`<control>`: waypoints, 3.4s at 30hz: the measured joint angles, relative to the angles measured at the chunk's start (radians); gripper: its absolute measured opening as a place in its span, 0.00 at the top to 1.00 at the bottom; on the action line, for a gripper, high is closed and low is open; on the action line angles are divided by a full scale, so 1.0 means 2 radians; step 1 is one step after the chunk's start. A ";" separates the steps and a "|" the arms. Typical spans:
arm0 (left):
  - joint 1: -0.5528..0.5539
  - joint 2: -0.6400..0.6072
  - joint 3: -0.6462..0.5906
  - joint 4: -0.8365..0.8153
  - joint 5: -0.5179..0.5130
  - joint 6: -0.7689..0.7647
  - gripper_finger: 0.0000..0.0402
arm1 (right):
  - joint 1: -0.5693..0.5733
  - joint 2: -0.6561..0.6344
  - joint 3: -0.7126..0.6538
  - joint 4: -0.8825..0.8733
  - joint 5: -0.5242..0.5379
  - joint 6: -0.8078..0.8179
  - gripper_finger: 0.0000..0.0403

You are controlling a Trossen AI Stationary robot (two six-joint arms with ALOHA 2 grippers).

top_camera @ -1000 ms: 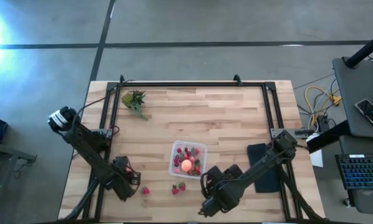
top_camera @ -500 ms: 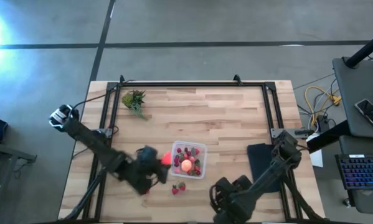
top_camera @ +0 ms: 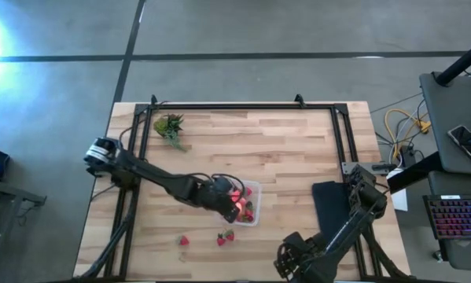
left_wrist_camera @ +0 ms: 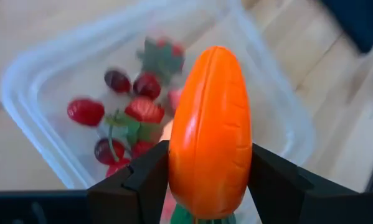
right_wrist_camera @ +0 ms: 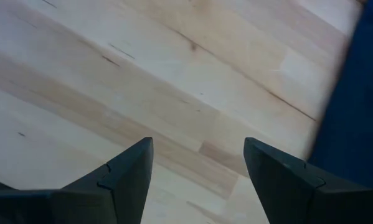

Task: Pick and placing Produce into tupperware
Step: Put the carrot into the transparent container, then put the strawberry into the transparent container

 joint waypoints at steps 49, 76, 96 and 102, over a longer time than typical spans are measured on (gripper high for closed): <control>-0.255 0.051 0.008 -0.233 0.063 0.270 0.26 | -0.009 0.000 -0.015 -0.024 0.030 -0.034 0.39; -0.255 0.056 -0.037 -0.173 0.064 0.269 0.52 | -0.009 0.000 -0.029 -0.002 0.028 -0.034 0.39; -0.238 0.043 -0.013 -0.165 0.043 0.270 0.70 | -0.009 0.000 -0.031 0.005 0.027 -0.034 0.39; -0.215 -0.008 0.064 -0.179 -0.045 0.292 0.70 | -0.009 0.000 -0.031 0.007 0.018 -0.034 0.39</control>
